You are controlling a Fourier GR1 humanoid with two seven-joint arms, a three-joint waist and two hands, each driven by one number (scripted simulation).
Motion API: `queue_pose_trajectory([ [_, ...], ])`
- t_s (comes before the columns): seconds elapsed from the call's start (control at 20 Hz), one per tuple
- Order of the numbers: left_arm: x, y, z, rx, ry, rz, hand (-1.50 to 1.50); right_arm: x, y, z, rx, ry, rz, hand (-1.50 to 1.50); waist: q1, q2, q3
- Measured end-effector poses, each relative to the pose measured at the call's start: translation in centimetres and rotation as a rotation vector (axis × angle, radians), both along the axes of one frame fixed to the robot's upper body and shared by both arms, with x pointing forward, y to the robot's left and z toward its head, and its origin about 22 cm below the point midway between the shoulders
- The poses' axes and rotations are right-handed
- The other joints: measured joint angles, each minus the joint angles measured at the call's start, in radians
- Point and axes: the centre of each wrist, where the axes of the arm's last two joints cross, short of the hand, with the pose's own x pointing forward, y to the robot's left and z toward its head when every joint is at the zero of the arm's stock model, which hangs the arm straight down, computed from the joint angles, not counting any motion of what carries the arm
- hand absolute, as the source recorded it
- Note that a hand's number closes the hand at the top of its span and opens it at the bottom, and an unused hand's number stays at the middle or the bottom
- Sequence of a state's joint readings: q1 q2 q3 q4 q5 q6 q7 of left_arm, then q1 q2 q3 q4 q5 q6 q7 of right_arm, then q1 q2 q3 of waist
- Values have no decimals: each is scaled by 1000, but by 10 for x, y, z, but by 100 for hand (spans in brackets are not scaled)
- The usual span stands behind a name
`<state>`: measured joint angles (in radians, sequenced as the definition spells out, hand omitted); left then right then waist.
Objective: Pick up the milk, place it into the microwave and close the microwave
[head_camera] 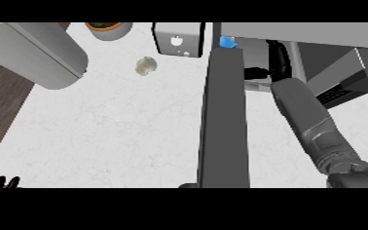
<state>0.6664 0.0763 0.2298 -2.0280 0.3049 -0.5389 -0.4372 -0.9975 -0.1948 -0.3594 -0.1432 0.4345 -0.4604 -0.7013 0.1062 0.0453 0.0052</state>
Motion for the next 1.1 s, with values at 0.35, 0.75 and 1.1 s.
queue_pose_trajectory([
  [0.35,5,-18,-2,-19,14,-49,-150,-7,-2,-11,119,-2,98,-150,-30,-15,-1],
  [0.75,16,-44,7,7,5,-109,-150,-27,-12,-41,236,23,188,-150,-68,-31,-3],
  [1.1,30,-65,6,36,10,-156,-150,-50,-15,-68,309,43,247,-150,-100,-45,-5],
])
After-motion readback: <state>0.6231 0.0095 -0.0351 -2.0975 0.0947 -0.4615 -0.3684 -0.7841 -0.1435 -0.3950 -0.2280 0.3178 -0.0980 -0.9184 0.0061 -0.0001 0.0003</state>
